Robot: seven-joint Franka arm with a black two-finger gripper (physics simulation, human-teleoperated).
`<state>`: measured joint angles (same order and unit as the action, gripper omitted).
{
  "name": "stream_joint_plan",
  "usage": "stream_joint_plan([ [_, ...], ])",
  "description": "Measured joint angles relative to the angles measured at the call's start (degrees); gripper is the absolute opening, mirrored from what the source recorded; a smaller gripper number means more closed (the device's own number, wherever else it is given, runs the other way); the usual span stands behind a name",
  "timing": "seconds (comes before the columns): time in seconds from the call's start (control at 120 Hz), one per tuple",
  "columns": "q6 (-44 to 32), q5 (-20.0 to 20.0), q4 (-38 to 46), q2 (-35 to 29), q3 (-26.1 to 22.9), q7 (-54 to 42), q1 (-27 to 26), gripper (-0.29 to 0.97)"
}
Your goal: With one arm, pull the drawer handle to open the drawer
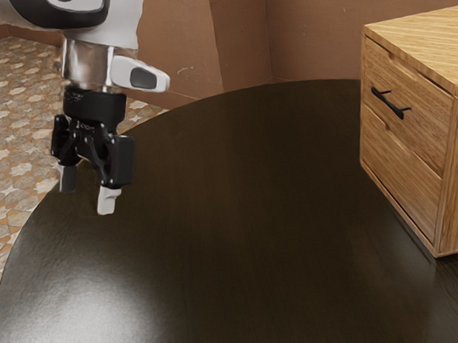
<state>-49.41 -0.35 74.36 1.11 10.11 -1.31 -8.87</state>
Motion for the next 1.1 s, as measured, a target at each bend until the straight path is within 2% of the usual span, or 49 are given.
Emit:
stream_joint_plan([
  [0.15,-15.2,-0.5,1.5,0.2,0.3,-0.8,2.7,0.68],
  [0.267,-16.9,1.0,-11.5,-0.3,-0.5,-0.3,6.7,0.68],
  [0.333,-18.8,-1.2,-14.8,0.6,-1.3,1.6,10.0,0.68],
  [0.392,-22.1,-3.0,-15.4,4.1,-1.7,3.3,11.8,0.68],
  [0.542,-34.0,-5.5,-14.6,13.8,-3.9,7.2,6.0,0.68],
  [0.808,-51.2,-6.8,-15.1,19.9,-5.6,11.9,4.3,0.68],
  [0.883,-54.1,-7.1,-19.2,23.5,-7.1,12.9,4.6,0.68],
  [0.975,-55.7,-11.4,-26.5,28.6,-7.5,14.1,5.4,0.68],
  [1.1,-58.4,-15.8,-27.6,29.8,-7.7,18.5,5.5,0.68],
])
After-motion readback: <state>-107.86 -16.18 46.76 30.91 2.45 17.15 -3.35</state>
